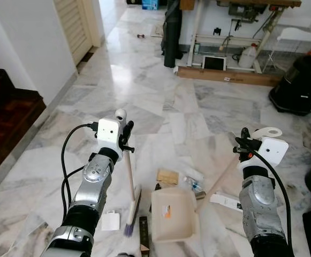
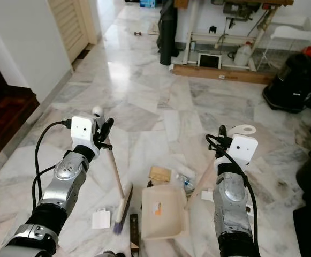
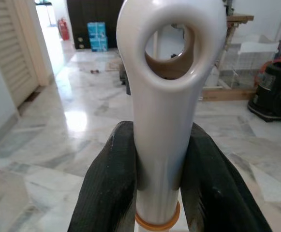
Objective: Sweep floor
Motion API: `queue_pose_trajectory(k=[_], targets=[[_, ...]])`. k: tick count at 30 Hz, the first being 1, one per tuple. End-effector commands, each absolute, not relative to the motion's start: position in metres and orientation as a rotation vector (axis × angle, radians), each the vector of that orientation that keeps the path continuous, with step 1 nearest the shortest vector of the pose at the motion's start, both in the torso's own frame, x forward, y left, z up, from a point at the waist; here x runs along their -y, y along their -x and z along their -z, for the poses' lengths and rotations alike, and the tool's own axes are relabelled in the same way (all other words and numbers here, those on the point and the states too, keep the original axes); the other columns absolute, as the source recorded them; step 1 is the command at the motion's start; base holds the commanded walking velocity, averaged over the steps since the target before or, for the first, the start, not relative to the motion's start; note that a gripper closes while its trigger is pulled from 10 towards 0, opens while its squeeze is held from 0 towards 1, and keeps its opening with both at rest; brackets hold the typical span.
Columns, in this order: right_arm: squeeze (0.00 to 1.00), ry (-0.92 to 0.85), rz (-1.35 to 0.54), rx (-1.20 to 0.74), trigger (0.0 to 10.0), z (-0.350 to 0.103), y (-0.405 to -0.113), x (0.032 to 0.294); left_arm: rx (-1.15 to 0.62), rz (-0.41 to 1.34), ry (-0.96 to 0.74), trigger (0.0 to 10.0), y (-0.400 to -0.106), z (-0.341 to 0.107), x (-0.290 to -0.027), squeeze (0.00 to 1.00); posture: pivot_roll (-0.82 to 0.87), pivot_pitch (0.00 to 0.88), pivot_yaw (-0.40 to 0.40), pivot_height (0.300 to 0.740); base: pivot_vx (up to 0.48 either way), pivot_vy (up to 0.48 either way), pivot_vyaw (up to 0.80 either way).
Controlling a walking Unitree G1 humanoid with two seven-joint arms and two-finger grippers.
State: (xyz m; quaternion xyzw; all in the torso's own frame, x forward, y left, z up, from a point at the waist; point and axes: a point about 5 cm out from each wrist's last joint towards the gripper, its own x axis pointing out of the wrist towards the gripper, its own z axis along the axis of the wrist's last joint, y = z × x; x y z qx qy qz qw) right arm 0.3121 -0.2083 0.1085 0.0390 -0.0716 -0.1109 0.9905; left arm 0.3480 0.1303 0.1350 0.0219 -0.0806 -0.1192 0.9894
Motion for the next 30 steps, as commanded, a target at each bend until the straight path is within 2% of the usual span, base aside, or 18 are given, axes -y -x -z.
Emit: queue_pose_trajectory(k=[1, 7, 19, 30], targets=[[0.0, -0.082, 0.225, 0.173, 10.0, -0.115, -0.314, 0.209, 0.211, 0.235, -0.065, 10.0, -0.349, -0.146, -0.132, 0.0, 0.08, 0.061, 0.006, 0.74, 0.0, 0.0, 0.0], [0.0, -0.084, 0.223, 0.173, 10.0, -0.115, -0.314, 0.209, 0.213, 0.234, -0.062, 10.0, -0.349, -0.147, -0.132, 0.0, 0.08, 0.06, 0.005, 0.74, -0.237, 0.0, 0.0], [0.0, -0.08, 0.224, 0.174, 10.0, -0.115, -0.315, 0.209, 0.204, 0.24, -0.065, 10.0, -0.349, -0.146, -0.131, 0.0, 0.08, 0.059, 0.004, 0.74, 0.0, 0.0, 0.0], [0.0, -0.062, 0.249, 0.132, 10.0, -0.096, -0.309, 0.214, 0.195, 0.257, -0.067, 10.0, -0.348, -0.144, -0.131, 0.0, 0.08, 0.069, 0.009, 0.74, 0.0, 0.0, 0.0]])
